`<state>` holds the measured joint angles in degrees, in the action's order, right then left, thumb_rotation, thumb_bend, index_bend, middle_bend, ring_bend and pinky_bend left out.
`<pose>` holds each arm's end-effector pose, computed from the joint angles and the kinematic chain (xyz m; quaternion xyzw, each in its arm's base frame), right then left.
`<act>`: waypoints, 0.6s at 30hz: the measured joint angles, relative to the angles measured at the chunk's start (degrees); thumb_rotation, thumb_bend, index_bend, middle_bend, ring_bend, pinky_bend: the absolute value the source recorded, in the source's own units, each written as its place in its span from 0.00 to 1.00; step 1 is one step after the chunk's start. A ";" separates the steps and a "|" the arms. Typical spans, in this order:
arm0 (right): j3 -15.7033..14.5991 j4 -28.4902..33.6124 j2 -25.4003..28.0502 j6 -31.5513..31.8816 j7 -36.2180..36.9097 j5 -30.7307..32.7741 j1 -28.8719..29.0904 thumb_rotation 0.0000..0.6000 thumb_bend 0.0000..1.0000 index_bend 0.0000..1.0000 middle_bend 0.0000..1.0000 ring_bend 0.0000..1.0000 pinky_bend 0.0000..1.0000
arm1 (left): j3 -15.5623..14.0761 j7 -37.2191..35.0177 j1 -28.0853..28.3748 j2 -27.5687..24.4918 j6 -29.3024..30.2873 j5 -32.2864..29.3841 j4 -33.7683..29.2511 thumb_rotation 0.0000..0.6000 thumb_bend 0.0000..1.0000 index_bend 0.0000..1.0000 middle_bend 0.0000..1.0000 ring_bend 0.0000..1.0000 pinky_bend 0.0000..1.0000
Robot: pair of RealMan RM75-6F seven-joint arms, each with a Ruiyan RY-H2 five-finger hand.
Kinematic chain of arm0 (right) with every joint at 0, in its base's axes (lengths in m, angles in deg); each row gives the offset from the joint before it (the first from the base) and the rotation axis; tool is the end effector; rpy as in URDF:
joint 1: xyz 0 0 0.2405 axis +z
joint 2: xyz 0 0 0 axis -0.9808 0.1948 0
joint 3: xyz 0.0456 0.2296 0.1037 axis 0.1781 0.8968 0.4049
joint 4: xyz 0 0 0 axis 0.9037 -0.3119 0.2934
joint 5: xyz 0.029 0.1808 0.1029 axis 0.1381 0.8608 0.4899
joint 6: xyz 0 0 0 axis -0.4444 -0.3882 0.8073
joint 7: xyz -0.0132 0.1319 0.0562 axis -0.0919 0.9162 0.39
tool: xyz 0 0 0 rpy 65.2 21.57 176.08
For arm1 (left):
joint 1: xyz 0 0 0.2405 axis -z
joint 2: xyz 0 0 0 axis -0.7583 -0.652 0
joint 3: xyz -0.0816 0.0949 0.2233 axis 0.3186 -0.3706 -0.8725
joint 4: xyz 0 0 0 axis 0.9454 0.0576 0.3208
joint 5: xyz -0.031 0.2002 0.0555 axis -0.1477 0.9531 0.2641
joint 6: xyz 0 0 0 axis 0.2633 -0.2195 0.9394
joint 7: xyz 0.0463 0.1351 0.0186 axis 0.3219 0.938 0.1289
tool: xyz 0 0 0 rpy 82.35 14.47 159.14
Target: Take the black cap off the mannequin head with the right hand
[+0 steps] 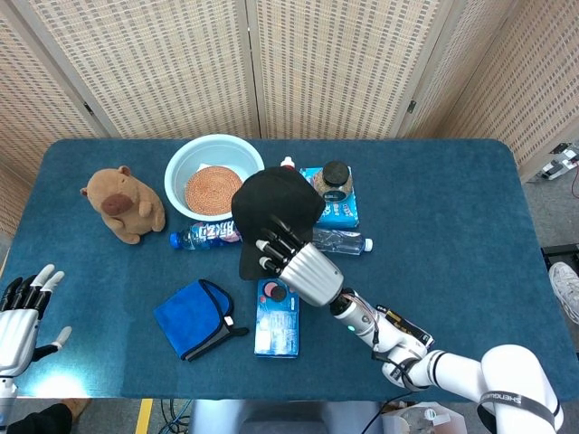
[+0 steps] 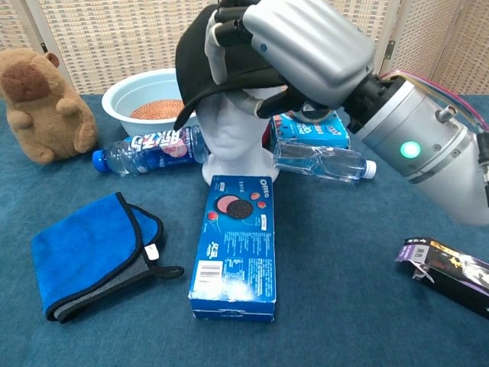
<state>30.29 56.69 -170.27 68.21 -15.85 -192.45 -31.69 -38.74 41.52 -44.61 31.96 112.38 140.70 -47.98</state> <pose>-0.0547 -0.3219 -0.0210 0.7014 -0.0428 0.6193 0.3504 -0.3006 0.1764 0.1632 -0.6037 -0.3831 -0.3478 0.6065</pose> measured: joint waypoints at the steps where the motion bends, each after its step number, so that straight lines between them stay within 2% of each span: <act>1: 0.37 0.01 0.01 0.12 0.05 0.17 0.25 1.00 0.48 0.72 0.37 0.20 0.11 | 0.02 0.01 0.01 0.03 0.00 -0.02 0.01 1.00 0.24 0.11 0.04 0.07 0.00; 18: 7.39 -2.65 0.07 1.34 -0.44 4.21 5.94 1.00 0.48 0.74 0.39 0.22 0.11 | -0.02 0.05 -0.02 -0.02 0.18 0.12 -0.15 1.00 0.24 0.11 0.04 0.07 0.00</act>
<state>37.68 54.04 -170.21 69.54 -16.29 -188.25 -25.75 -38.76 41.56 -44.63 31.93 112.56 140.82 -48.14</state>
